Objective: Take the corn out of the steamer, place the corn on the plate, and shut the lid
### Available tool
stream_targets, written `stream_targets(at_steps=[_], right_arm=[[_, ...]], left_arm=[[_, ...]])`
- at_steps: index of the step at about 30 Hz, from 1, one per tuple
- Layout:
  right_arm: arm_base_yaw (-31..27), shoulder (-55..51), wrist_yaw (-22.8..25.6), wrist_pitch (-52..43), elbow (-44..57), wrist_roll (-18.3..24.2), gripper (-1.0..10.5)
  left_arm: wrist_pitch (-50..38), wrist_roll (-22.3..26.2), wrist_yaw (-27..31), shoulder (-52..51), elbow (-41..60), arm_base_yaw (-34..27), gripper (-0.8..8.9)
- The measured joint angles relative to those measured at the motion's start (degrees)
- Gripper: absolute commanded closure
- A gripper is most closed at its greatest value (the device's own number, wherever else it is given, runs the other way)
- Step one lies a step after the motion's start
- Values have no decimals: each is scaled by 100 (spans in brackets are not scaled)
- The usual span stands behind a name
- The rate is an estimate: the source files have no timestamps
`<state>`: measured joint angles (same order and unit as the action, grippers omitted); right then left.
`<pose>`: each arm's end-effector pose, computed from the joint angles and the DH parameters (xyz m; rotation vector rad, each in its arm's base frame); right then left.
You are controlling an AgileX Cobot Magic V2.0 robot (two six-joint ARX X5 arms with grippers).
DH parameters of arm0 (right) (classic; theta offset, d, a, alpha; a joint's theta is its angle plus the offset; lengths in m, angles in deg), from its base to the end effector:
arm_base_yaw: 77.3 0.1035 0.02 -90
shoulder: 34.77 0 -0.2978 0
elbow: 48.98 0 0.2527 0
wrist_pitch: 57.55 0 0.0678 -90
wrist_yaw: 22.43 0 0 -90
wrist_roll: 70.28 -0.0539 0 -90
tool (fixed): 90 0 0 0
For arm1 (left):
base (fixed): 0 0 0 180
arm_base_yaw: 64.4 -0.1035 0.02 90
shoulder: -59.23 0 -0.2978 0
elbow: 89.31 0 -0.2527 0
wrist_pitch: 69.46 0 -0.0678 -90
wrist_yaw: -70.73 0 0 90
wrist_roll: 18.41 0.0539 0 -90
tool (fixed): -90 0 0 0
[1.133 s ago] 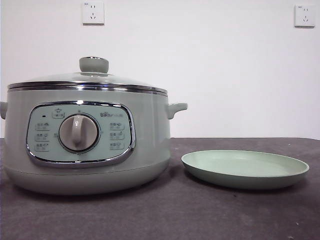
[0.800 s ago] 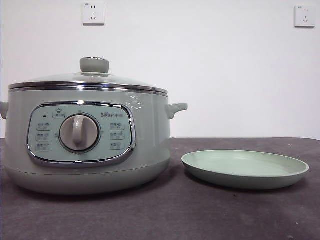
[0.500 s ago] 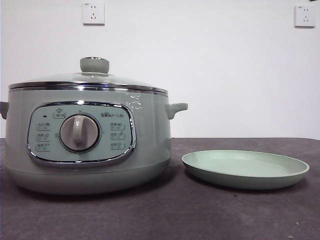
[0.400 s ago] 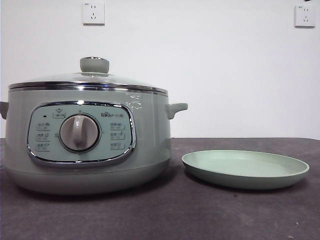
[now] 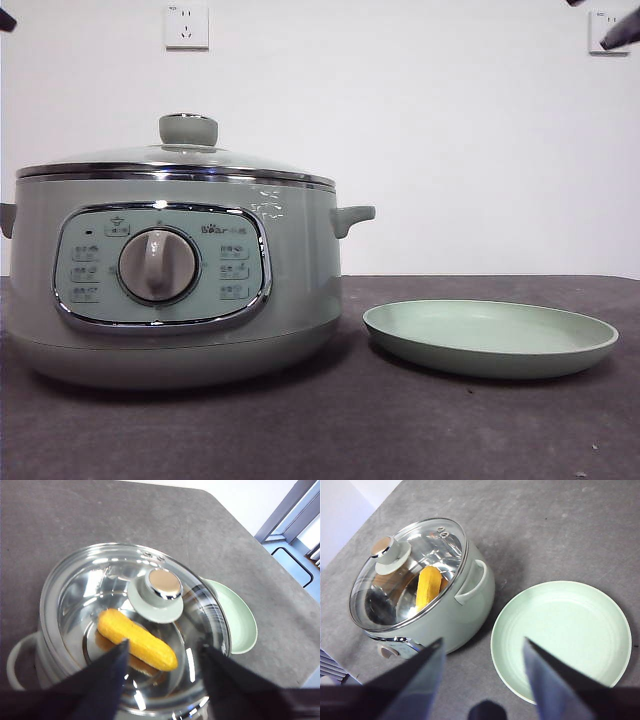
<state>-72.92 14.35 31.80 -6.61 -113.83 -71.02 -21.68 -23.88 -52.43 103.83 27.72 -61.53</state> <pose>0.1566 0.0436 0.3329 0.1816 0.6081 0.6744 0.1445 -0.0368 0.3368 -0.2267 0.5331 -0.5909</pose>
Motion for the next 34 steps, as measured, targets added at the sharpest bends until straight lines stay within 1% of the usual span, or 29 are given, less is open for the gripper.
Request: stream_targets(at_steps=[4,6,14,20,24,28,31,32,33,34], right_arm=[[17,26,-2,2,0,-9,538],[20,31,0,2,0,-24,538],[48,31,15,0,0,-98,539],[48,33,17,2,0,-98,539],[48,33,20,2,0,-98,539],[48,33,24,2,0,-98,539],[48,33,284,2,0,-101,539],[48,33,302,0,0,-101,539],[48,33,304,2,0,-103,539],[48,31,304,0,0,-101,539]], left_arm=[[-573,-2,28,319,0,229,374],[-798,-11,144,509,-26,417,374],[-929,11,1331,1600,-739,1379,374],[-942,140,1996,2354,-1145,1910,375],[-977,166,2227,2699,-1189,2085,375],[-979,197,2369,2940,-1189,2138,375],[-1038,203,2406,3080,-1189,2138,378],[-1038,205,2406,3095,-1189,2138,383],[-1038,205,2406,3104,-1189,2138,445],[-1038,208,2406,3104,-1189,2138,532]])
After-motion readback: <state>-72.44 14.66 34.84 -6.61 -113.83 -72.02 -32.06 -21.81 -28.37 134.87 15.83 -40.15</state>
